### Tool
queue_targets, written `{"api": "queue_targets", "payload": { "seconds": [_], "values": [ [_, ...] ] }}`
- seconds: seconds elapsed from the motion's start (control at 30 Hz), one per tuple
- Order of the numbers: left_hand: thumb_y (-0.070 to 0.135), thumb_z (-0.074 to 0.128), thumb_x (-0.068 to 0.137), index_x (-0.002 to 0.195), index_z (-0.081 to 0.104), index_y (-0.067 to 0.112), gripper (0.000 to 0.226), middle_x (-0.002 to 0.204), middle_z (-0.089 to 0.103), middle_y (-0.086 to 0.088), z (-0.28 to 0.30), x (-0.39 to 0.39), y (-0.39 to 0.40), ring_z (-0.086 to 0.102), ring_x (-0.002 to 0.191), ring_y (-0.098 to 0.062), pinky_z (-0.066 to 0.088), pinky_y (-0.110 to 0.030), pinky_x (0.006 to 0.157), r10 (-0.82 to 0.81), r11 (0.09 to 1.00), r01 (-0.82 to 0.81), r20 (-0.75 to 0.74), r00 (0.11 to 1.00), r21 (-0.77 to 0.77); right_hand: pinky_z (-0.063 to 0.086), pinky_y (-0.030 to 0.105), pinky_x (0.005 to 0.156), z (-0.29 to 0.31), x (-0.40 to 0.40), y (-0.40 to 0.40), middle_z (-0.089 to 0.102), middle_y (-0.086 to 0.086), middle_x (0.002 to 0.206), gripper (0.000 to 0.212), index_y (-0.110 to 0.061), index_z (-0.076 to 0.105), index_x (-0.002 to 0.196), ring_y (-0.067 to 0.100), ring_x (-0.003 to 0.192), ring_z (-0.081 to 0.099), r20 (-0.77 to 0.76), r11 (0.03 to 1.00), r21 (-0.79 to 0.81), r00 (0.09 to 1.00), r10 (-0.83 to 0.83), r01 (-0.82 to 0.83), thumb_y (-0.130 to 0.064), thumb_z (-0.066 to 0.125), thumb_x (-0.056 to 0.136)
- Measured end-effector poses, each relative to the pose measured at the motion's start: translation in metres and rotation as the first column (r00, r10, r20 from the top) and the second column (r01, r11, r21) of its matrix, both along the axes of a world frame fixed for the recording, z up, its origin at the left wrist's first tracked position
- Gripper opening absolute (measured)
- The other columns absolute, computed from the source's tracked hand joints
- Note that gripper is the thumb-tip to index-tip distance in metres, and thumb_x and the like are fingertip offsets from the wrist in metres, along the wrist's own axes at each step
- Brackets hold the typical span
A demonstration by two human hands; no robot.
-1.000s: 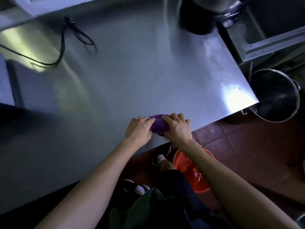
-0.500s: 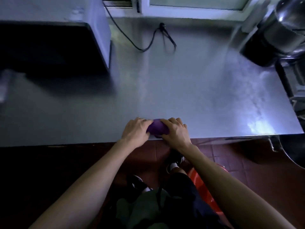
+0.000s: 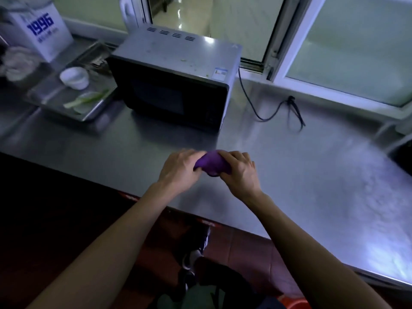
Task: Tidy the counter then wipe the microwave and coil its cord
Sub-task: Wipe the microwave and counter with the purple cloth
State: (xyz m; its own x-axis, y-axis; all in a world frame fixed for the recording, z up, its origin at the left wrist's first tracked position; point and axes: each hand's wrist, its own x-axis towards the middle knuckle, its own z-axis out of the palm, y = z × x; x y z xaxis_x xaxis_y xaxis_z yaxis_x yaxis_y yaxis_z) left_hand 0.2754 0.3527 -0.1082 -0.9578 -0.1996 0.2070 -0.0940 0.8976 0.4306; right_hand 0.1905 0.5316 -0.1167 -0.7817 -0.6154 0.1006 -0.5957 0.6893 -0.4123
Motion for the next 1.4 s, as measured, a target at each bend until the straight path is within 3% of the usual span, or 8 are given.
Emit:
{"api": "queue_targets", "payload": {
  "seconds": [0.17, 0.53, 0.9, 1.03, 1.17, 1.3, 1.4],
  "values": [
    [0.014, 0.072, 0.079, 0.125, 0.064, 0.017, 0.047, 0.106, 0.070, -0.003, 0.023, -0.041, -0.045, 0.061, 0.094, -0.030, 0.052, -0.044, 0.080, 0.028, 0.999, -0.031, -0.092, 0.995, -0.030, 0.043, 0.043, 0.086, 0.025, -0.045, -0.044, 0.061, 0.002, 0.125, 0.058, -0.026, 0.056, 0.137, 0.030, 0.110, 0.050, -0.065, 0.996, -0.085, 0.998, 0.003, -0.008, -0.022, 0.071, 0.081],
    [0.015, 0.071, 0.079, 0.125, 0.064, 0.017, 0.047, 0.110, 0.071, -0.002, 0.089, -0.175, -0.117, 0.062, 0.097, -0.027, 0.052, -0.043, 0.083, -0.106, 0.992, 0.086, -0.225, 0.968, -0.098, 0.044, 0.045, 0.084, 0.086, -0.170, -0.108, 0.060, 0.001, 0.129, 0.064, -0.026, 0.058, 0.137, 0.033, 0.111, 0.049, -0.230, 0.974, -0.213, 0.964, -0.131, 0.082, -0.012, 0.070, 0.076],
    [0.027, 0.068, 0.088, 0.123, 0.067, 0.018, 0.036, 0.115, 0.070, 0.003, 0.086, -0.234, -0.168, 0.056, 0.110, -0.023, 0.046, -0.045, 0.093, -0.032, 0.992, 0.023, -0.073, 0.997, -0.122, 0.038, 0.047, 0.105, 0.081, -0.218, -0.169, 0.047, 0.010, 0.148, 0.065, -0.015, 0.047, 0.146, 0.038, 0.128, 0.043, -0.126, 0.997, -0.056, 0.990, -0.062, 0.055, -0.004, 0.052, 0.082],
    [0.035, 0.061, 0.093, 0.118, 0.069, 0.020, 0.030, 0.112, 0.070, 0.007, 0.080, -0.236, -0.190, 0.057, 0.108, -0.021, 0.047, -0.044, 0.092, -0.031, 0.998, 0.025, -0.086, 0.996, -0.066, 0.029, 0.048, 0.116, 0.075, -0.214, -0.178, 0.037, 0.011, 0.157, 0.061, -0.023, 0.044, 0.149, 0.036, 0.142, 0.032, -0.056, 0.994, -0.036, 0.993, -0.100, 0.098, -0.034, 0.055, 0.090],
    [0.032, 0.060, 0.095, 0.115, 0.071, 0.018, 0.027, 0.112, 0.072, 0.005, 0.075, -0.235, -0.214, 0.059, 0.107, -0.023, 0.049, -0.046, 0.088, -0.049, 0.998, 0.043, -0.118, 0.992, -0.046, 0.020, 0.049, 0.121, 0.073, -0.214, -0.197, 0.027, 0.007, 0.162, 0.075, -0.035, 0.032, 0.153, 0.033, 0.148, 0.021, -0.031, 0.975, 0.112, 0.982, -0.189, 0.191, -0.075, 0.034, 0.089],
    [0.031, 0.060, 0.096, 0.114, 0.072, 0.017, 0.026, 0.113, 0.072, 0.004, 0.074, -0.234, -0.239, 0.060, 0.108, -0.022, 0.048, -0.047, 0.087, -0.123, 0.992, 0.118, -0.121, 0.985, -0.046, 0.006, 0.056, 0.121, 0.073, -0.211, -0.225, 0.022, 0.009, 0.163, 0.086, -0.038, 0.025, 0.154, 0.036, 0.149, 0.015, -0.051, 0.925, 0.237, 0.955, -0.294, 0.297, -0.084, 0.013, 0.083],
    [0.028, 0.060, 0.095, 0.117, 0.071, 0.016, 0.027, 0.112, 0.072, 0.003, 0.075, -0.231, -0.260, 0.059, 0.109, -0.022, 0.047, -0.046, 0.088, -0.193, 0.981, 0.189, -0.101, 0.976, -0.046, 0.002, 0.058, 0.121, 0.074, -0.205, -0.245, 0.024, 0.012, 0.162, 0.079, -0.036, 0.030, 0.151, 0.040, 0.147, 0.017, -0.094, 0.879, 0.291, 0.926, -0.366, 0.377, -0.082, 0.022, 0.087]
  ]
}}
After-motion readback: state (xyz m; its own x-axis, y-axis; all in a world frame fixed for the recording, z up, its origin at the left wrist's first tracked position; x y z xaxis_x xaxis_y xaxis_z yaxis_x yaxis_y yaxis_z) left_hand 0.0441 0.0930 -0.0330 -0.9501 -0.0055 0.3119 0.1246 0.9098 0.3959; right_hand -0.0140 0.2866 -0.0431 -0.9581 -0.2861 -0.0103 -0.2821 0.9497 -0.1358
